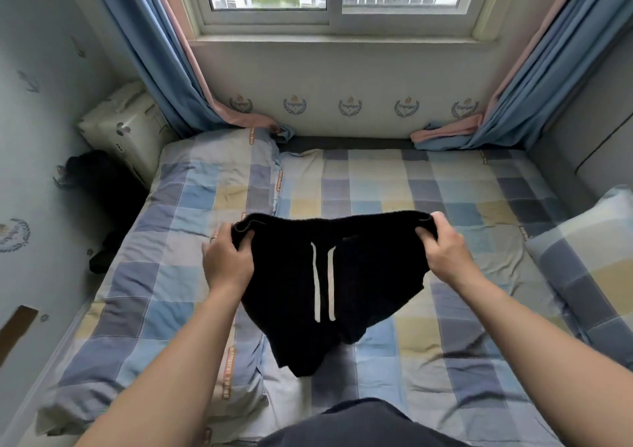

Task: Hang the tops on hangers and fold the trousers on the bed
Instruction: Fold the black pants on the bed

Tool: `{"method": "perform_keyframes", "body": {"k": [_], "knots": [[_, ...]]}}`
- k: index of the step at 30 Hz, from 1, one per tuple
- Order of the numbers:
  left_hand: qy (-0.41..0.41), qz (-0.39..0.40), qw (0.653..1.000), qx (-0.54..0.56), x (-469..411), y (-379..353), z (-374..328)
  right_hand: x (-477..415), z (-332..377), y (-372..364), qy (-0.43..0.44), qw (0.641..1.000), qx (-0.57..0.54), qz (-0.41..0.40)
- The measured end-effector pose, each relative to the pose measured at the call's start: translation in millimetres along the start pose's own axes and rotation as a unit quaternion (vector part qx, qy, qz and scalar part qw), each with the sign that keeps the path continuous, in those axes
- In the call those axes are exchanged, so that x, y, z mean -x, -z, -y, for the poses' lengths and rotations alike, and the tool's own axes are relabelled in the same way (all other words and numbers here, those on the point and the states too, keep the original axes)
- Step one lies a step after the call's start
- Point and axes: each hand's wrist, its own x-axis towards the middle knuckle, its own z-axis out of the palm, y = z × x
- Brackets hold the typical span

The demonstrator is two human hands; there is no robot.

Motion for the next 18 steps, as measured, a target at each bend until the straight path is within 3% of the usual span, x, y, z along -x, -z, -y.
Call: {"method": "perform_keyframes", "body": {"k": [2,7,12,18], "knots": [[-0.039,-0.046,0.998,-0.024,-31,13,-30,-27,25,22,0.035,0.999,0.007,-0.023],[-0.149,-0.055,0.977,0.141,-101,56,-112,-87,100,87,0.134,0.987,0.021,-0.087],[-0.239,-0.1,0.954,0.148,-160,117,-200,-135,180,155,0.21,0.966,0.06,-0.141],[-0.256,-0.123,0.944,0.167,-201,195,-304,-174,274,233,0.243,0.936,0.101,-0.233]]}}
